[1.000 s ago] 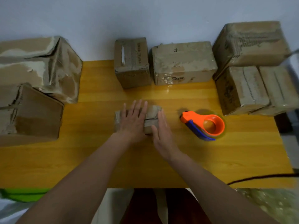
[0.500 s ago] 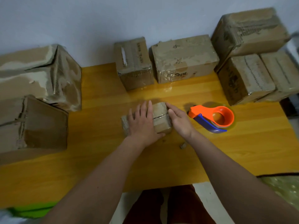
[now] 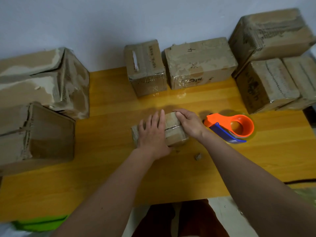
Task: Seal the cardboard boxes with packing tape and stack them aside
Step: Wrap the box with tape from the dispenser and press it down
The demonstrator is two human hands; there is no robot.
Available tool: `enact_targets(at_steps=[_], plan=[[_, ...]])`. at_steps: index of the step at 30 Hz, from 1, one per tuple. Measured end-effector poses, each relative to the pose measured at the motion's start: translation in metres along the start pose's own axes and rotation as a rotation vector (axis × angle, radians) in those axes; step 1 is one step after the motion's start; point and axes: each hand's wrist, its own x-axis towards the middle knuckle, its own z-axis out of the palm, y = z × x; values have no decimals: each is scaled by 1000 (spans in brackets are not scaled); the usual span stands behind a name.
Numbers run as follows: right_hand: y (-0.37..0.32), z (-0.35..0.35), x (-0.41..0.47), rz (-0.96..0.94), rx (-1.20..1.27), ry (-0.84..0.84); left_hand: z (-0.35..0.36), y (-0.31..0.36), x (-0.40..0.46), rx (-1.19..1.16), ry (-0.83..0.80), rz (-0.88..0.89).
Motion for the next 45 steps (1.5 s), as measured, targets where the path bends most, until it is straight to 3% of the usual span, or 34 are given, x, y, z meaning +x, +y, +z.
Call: enact_targets(at_steps=[5, 7, 10, 13, 16, 22, 27, 32, 35, 38, 41, 43, 45], plan=[[-2, 3, -9, 60, 56, -131, 1, 0, -2, 12, 19, -1], [-3, -4, -11, 100, -69, -148, 2, 2, -3, 19, 15, -3], [4, -25, -23, 221, -251, 64, -1, 2, 0, -19, 3, -79], [13, -22, -59, -10, -104, 377, 1, 7, 2, -27, 30, -152], [17, 7, -74, -150, -164, 276, 4, 15, -3, -29, 50, -199], [13, 8, -44, -36, -330, 194, 2, 18, -5, -14, 41, -243], [3, 28, -28, 16, -93, 261, 4, 22, -7, -30, 34, -281], [-6, 26, -15, 280, 485, 239, 6, 8, -12, -31, 34, -195], [1, 38, -17, 287, 719, 335, 8, 8, -13, -31, 56, -183], [6, 55, -23, 250, 691, 449, 9, 9, -13, -20, 65, -175], [15, 50, -26, 230, 637, 344, 10, 7, -13, -26, 75, -175], [21, 43, -32, 198, 518, 313, 11, 6, -14, -31, 92, -171], [23, 39, -40, 70, 286, 437, 12, 7, -15, -26, 122, -165]])
